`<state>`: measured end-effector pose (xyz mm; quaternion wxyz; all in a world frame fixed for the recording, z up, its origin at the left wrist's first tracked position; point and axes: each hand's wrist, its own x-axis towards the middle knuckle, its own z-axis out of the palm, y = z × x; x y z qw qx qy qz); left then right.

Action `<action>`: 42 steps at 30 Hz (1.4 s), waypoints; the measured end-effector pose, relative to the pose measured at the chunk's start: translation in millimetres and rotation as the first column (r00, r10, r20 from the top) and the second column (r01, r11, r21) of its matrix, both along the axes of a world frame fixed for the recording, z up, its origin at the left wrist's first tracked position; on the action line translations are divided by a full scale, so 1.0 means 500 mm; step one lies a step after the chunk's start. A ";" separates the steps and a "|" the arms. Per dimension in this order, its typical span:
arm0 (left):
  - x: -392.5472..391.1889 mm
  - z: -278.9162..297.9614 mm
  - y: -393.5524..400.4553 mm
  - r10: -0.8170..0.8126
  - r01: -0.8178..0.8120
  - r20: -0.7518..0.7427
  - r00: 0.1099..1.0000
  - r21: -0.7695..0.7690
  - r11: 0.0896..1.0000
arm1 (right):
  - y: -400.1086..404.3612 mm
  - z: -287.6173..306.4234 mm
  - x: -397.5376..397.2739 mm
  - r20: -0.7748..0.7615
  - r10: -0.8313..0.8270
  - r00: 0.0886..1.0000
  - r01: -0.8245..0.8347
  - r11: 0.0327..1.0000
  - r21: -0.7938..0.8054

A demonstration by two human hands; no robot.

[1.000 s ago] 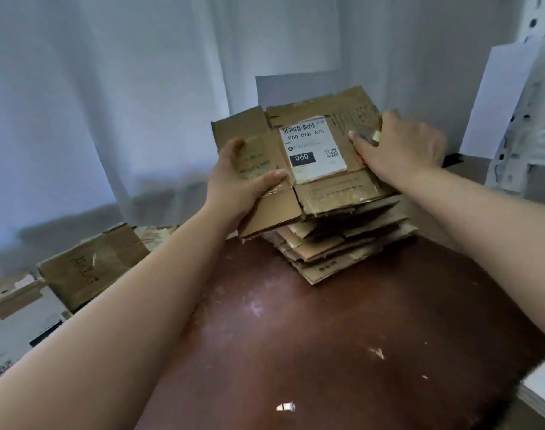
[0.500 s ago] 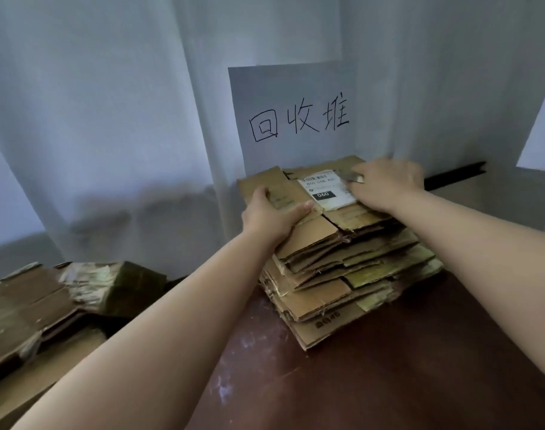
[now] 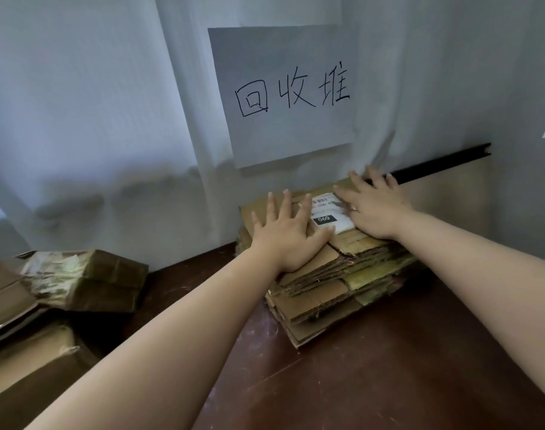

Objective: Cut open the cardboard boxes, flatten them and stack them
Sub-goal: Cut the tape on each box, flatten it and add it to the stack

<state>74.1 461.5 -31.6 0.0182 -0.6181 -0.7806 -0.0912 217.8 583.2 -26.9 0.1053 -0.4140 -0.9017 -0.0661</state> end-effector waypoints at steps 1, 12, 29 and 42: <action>0.001 -0.015 -0.001 -0.009 0.008 -0.039 0.999 -0.016 1.000 | 0.002 -0.016 0.005 -0.044 0.029 0.999 -0.031 0.998 -0.053; 0.008 -0.043 0.000 -0.003 0.002 -0.064 0.998 -0.025 1.000 | 0.018 -0.048 0.002 -0.137 0.064 0.989 -0.090 0.977 -0.193; 0.021 -0.049 -0.011 0.021 -0.022 -0.110 0.994 -0.008 1.000 | -0.011 -0.061 0.016 -0.315 0.029 0.949 -0.043 0.998 -0.036; 0.043 -0.057 -0.038 0.039 -0.039 -0.077 0.996 0.002 0.999 | -0.051 -0.072 0.032 -0.315 -0.032 0.948 0.019 0.999 -0.043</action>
